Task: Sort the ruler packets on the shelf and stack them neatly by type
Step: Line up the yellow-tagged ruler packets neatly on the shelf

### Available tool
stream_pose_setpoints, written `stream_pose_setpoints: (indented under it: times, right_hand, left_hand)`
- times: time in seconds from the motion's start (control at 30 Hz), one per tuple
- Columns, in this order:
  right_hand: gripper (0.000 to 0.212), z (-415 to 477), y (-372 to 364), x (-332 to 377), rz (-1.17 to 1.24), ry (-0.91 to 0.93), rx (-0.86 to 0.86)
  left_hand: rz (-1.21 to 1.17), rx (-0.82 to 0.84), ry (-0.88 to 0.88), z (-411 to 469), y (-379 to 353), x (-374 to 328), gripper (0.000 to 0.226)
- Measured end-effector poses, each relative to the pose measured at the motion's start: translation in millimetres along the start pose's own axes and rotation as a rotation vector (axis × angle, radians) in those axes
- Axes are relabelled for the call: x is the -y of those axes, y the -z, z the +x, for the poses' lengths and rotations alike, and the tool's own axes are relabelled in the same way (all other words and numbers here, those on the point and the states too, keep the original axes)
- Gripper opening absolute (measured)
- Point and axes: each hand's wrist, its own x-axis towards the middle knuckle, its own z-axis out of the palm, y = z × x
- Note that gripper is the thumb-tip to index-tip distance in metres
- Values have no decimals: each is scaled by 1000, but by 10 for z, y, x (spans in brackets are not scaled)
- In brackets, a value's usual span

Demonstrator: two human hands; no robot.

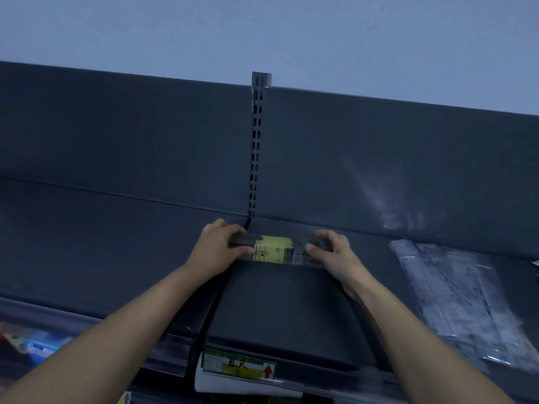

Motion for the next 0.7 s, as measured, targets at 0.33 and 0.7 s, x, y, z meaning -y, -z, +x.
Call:
stream_pose_setpoints:
  times: [0.33, 0.7]
  right_hand:
    - [32, 28, 71, -112, -38, -1, -104]
    - [26, 316, 193, -88, 6, -83, -213]
  left_hand:
    - [125, 116, -41, 99, 0, 20, 64]
    - [329, 136, -60, 526, -132, -150, 61]
